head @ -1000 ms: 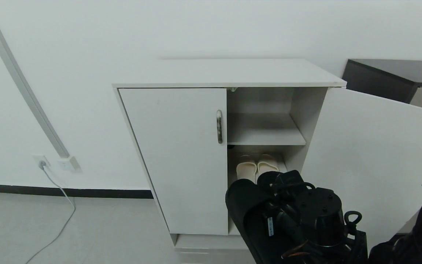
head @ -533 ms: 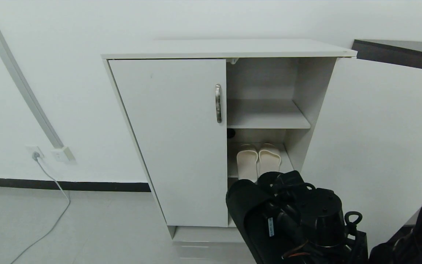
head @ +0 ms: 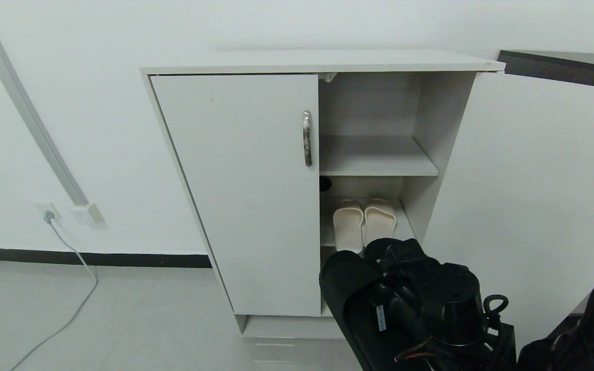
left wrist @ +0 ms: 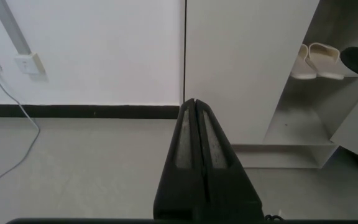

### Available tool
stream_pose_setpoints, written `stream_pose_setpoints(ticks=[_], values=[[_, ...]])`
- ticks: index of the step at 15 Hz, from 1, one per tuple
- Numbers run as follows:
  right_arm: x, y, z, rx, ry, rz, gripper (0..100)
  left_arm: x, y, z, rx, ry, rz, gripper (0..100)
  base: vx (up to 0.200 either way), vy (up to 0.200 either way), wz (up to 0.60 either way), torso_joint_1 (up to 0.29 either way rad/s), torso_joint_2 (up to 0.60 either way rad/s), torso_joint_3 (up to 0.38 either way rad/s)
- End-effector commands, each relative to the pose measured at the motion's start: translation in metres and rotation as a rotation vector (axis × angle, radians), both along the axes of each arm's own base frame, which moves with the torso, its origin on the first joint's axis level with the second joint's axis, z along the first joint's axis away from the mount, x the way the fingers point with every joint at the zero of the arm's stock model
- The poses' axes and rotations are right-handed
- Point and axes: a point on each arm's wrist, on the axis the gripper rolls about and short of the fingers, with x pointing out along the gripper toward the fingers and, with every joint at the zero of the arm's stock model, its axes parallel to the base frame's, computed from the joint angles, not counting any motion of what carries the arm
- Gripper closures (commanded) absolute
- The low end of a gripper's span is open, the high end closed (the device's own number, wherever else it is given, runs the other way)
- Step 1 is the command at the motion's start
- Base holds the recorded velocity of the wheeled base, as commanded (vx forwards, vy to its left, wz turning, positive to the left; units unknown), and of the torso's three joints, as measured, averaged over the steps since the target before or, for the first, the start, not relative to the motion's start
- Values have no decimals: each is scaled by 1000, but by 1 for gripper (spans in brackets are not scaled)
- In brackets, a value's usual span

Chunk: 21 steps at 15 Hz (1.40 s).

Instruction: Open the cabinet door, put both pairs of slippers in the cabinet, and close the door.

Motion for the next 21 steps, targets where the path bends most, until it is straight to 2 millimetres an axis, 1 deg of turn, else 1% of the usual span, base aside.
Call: stream_pose_setpoints(ticks=[1, 4, 5, 7, 8, 9, 11, 12, 17, 21], values=[[13, 11, 15, -5, -39, -100, 100, 0, 0, 0, 2, 1, -1, 100, 0, 0, 0, 0, 0, 0], [33, 31, 47, 56, 13, -283, 100, 0, 0, 0, 0, 1, -2, 100, 0, 0, 0, 0, 0, 0], [34, 35, 64, 89, -4, -334, 100, 0, 0, 0, 2, 1, -1, 100, 0, 0, 0, 0, 0, 0], [37, 38, 88, 129, -49, -375, 100, 0, 0, 0, 2, 1, -1, 100, 0, 0, 0, 0, 0, 0], [35, 35, 101, 117, -61, -382, 100, 0, 0, 0, 2, 1, -1, 100, 0, 0, 0, 0, 0, 0], [34, 32, 109, 109, -67, -380, 100, 0, 0, 0, 2, 1, -1, 100, 0, 0, 0, 0, 0, 0], [38, 28, 117, 98, -79, -384, 100, 0, 0, 0, 2, 1, -1, 100, 0, 0, 0, 0, 0, 0], [42, 26, 118, 90, -78, -381, 100, 0, 0, 0, 2, 1, -1, 100, 0, 0, 0, 0, 0, 0], [49, 21, 122, 112, -72, -353, 100, 0, 0, 0, 3, 1, -1, 100, 0, 0, 0, 0, 0, 0], [53, 22, 128, 111, -86, -352, 100, 0, 0, 0, 5, 1, -2, 100, 200, 0, 0, 1, -1, 0]])
